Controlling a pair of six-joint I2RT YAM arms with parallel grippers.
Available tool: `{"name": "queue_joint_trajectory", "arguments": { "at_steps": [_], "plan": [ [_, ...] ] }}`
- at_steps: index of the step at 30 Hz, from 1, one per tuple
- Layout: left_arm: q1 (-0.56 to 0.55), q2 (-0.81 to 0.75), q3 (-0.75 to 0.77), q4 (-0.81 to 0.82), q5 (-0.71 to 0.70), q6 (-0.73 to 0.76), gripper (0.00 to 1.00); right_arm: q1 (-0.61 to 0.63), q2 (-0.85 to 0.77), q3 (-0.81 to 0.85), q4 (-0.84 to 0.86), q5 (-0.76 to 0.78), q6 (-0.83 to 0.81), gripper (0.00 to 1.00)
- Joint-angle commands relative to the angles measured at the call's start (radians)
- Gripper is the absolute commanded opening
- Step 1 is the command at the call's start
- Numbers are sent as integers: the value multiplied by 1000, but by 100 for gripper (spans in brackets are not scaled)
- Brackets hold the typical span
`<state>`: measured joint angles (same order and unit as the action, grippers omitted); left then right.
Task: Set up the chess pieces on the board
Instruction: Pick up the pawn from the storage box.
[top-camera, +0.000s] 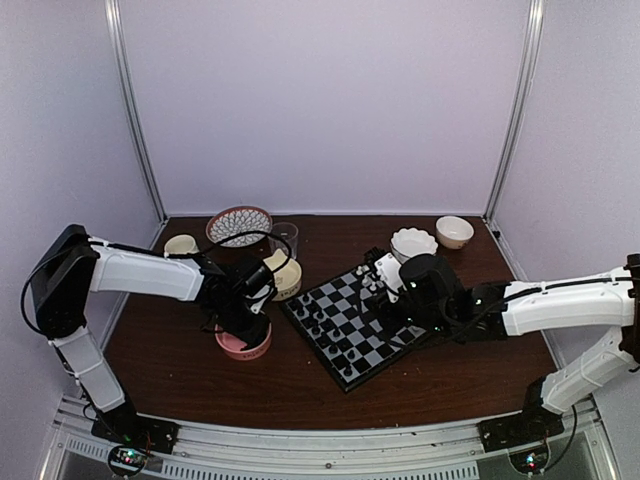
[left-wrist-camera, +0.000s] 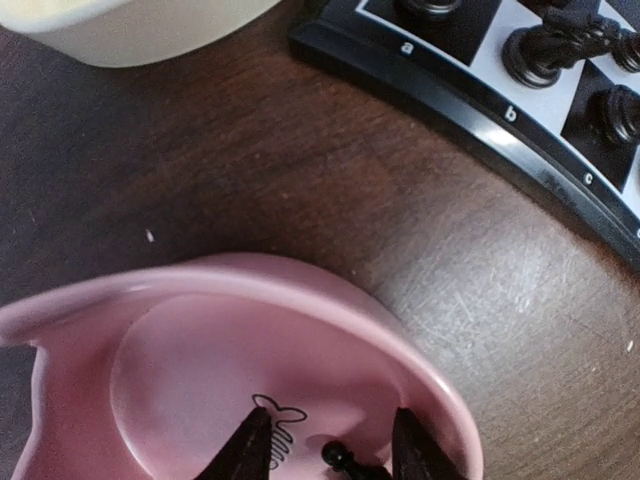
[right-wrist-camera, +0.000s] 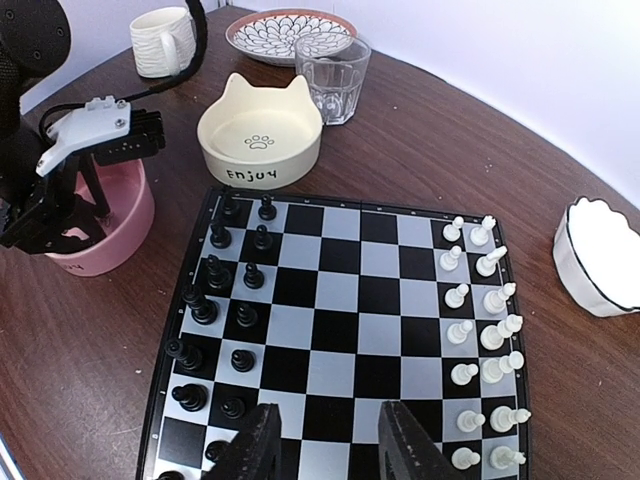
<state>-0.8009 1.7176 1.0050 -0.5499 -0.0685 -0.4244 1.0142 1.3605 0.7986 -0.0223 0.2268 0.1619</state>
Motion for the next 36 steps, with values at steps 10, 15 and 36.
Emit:
{"name": "queue_joint_trajectory", "arguments": {
  "at_steps": [10, 15, 36],
  "plan": [
    [3, -7, 50, -5, -185, -19, 8, -3, -50, -23, 19, 32, 8, 37],
    [8, -47, 44, 41, -219, -17, 5, -3, -49, -23, 19, 34, 7, 37],
    [8, -26, 85, -334, -146, 47, 0, -4, -67, -30, 44, 32, 4, 37]
  ]
}}
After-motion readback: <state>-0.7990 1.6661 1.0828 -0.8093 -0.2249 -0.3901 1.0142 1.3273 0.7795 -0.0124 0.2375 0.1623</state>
